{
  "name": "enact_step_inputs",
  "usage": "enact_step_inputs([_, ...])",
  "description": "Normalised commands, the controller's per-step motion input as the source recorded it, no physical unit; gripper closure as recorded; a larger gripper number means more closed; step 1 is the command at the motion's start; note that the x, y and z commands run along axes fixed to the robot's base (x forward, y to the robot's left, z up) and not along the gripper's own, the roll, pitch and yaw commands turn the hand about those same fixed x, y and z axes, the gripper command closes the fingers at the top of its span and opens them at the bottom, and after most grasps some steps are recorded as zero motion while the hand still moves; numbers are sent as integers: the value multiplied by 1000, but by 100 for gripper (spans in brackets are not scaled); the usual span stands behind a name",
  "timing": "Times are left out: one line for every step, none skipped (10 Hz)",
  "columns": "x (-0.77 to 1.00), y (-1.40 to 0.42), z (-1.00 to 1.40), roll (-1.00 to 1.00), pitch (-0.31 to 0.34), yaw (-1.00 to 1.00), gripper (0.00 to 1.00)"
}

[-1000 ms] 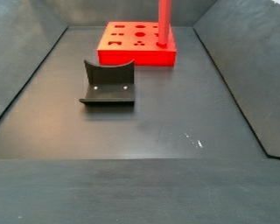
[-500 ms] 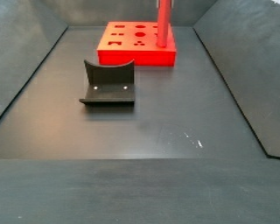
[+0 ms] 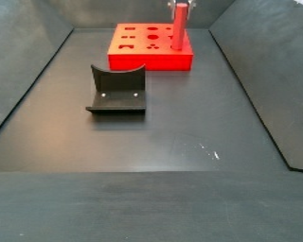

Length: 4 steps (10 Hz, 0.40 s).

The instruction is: Insert the hexagon object.

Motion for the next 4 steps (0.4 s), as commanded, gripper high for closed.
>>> enact_step_inputs([240,-120,-874,141,123,-20,100])
enact_step_inputs([174,-86,-786,156,161,-14,100])
enact_step_inputs([6,0,-17,0,43,0,100])
enact_step_inputs([0,0,0,0,0,0,100])
